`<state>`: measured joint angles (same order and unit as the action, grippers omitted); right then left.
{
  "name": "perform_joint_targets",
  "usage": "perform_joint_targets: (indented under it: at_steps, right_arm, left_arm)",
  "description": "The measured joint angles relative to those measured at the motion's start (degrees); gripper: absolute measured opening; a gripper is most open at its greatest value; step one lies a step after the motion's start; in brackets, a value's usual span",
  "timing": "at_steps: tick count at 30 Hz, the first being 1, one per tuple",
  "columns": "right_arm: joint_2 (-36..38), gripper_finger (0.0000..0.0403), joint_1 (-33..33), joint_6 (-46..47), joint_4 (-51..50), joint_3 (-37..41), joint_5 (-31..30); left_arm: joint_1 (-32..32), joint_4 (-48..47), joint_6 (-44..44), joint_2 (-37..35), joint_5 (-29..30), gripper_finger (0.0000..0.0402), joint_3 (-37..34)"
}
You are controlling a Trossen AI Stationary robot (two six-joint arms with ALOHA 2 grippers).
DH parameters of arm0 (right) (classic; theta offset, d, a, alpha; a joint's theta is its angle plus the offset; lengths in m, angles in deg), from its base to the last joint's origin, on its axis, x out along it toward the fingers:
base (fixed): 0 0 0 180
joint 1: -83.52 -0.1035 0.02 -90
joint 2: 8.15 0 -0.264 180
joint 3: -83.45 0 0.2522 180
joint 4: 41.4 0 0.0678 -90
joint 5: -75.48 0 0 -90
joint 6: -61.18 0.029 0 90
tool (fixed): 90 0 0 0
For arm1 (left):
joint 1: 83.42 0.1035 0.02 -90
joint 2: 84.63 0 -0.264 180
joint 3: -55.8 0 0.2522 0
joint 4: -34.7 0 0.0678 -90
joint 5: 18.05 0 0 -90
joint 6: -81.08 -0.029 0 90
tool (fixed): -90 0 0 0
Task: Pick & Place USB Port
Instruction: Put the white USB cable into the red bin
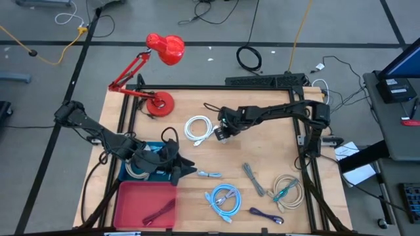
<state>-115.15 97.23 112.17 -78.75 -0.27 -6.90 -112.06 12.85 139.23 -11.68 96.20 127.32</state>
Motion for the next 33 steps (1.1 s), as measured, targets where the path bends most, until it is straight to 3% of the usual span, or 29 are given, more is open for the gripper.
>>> perform_joint_targets:
  at_steps: [7, 17, 33]
  right_arm:
    - [-2.22, 0.0130, -0.39, 0.57, 0.35, -0.26, 1.11]
    - [-1.04, 0.0095, -0.22, -1.22, -0.72, 0.01, 0.04]
    - [-0.23, 0.0102, -1.45, 0.72, -2.71, 0.08, 4.71]
  left_arm:
    - [-0.42, 0.06, 0.86, 0.00, 0.55, 0.0184, 0.00]
    - [-2.09, 0.09, 1.57, 0.00, 3.20, 0.0184, 0.00]
    - [-3.32, -0.74, 1.75, 0.00, 5.76, 0.0184, 0.00]
